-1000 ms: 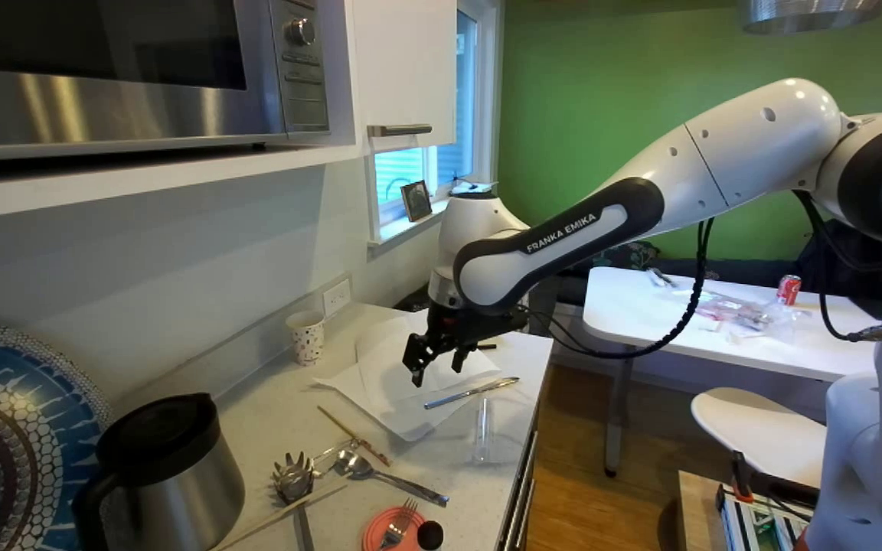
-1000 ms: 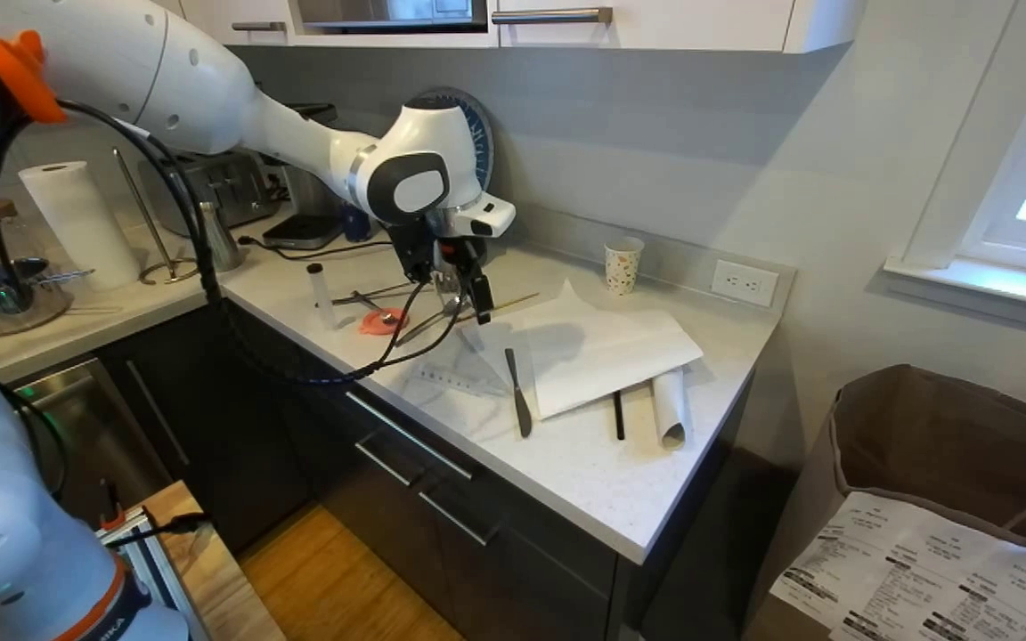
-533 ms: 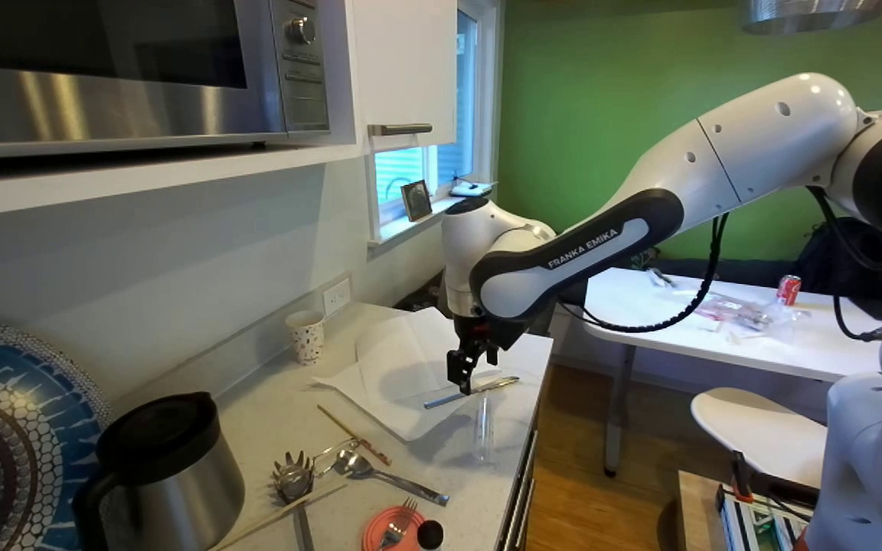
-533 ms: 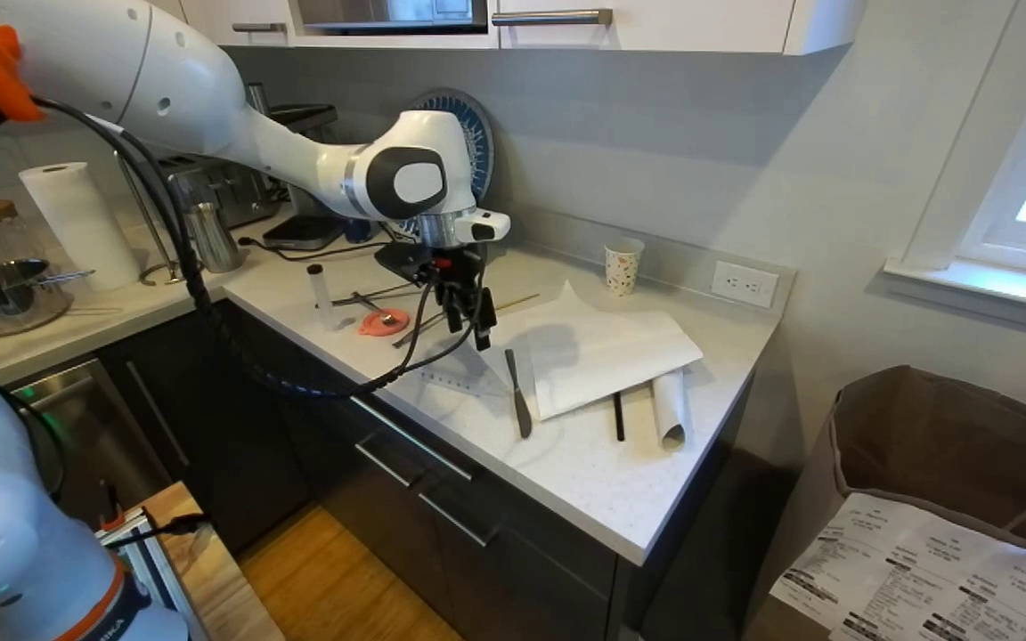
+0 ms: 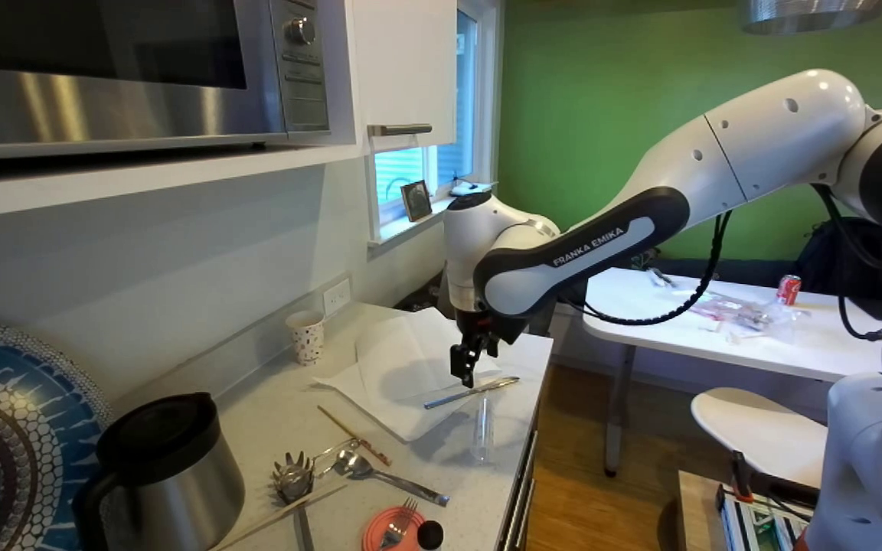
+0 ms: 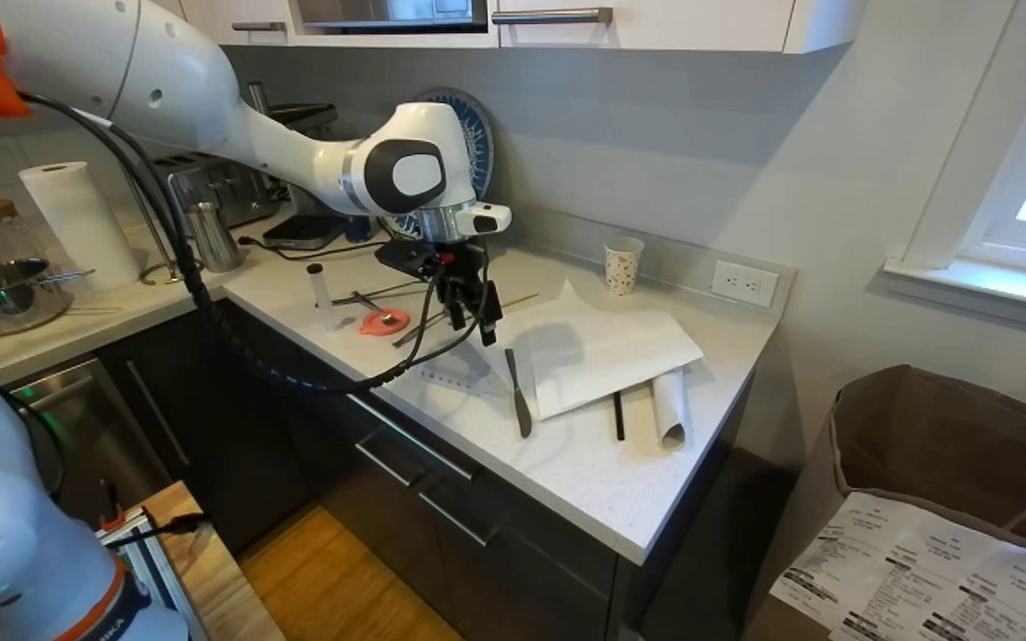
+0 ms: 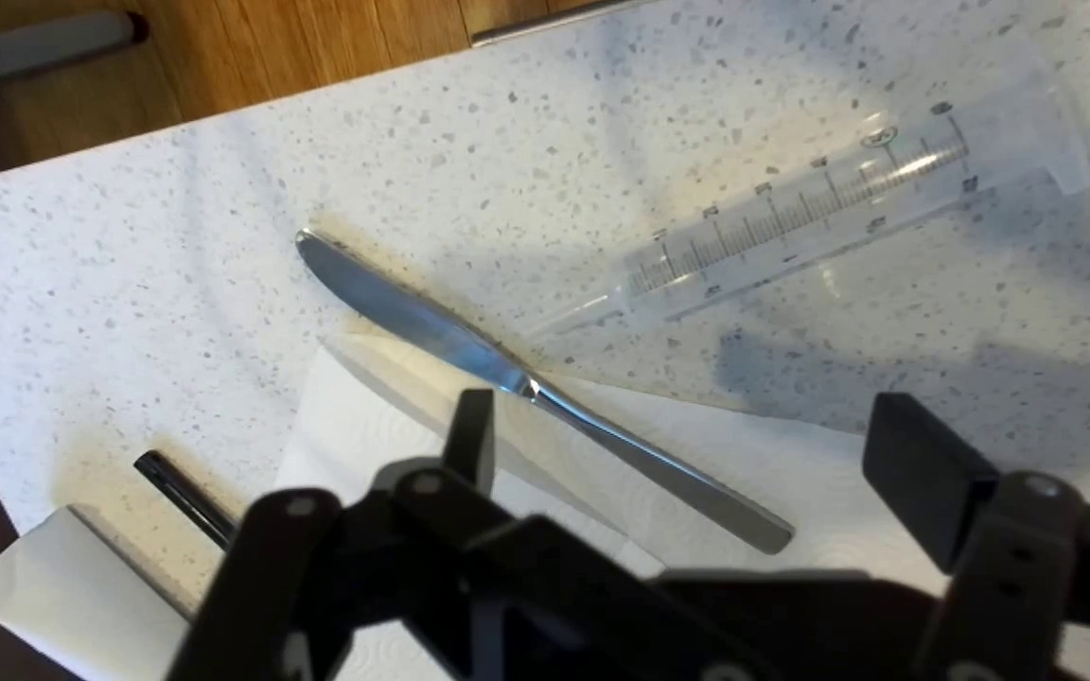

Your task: Pick up the silver spoon and put it on the kitchen counter, pick up the silver bread knife and slide the chopstick on the right a little to the right, put the silver bread knife on the kitchen counter to the right of the silver spoon

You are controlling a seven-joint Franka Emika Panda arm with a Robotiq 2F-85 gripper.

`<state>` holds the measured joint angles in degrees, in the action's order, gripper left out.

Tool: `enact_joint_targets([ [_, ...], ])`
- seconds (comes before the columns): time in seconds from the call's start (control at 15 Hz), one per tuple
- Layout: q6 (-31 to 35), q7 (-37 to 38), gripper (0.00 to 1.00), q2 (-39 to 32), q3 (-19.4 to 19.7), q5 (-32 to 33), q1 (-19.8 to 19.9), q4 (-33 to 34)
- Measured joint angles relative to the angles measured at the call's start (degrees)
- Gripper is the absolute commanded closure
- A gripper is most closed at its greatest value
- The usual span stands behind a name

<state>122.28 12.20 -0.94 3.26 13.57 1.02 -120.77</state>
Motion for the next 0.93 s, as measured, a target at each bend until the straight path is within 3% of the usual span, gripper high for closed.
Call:
enact_joint_targets([
  [0.2,-0.11,-4.47,0.00,-0.12,-0.03,0.81,0.03,0.35],
  [0.73,2.27,-35.35,0.00,-2.22,1.20,-0.15,2.92,1.04],
  [0.93,2.89,-43.60,0.00,-3.80,1.19,-0.30,3.19,1.79],
])
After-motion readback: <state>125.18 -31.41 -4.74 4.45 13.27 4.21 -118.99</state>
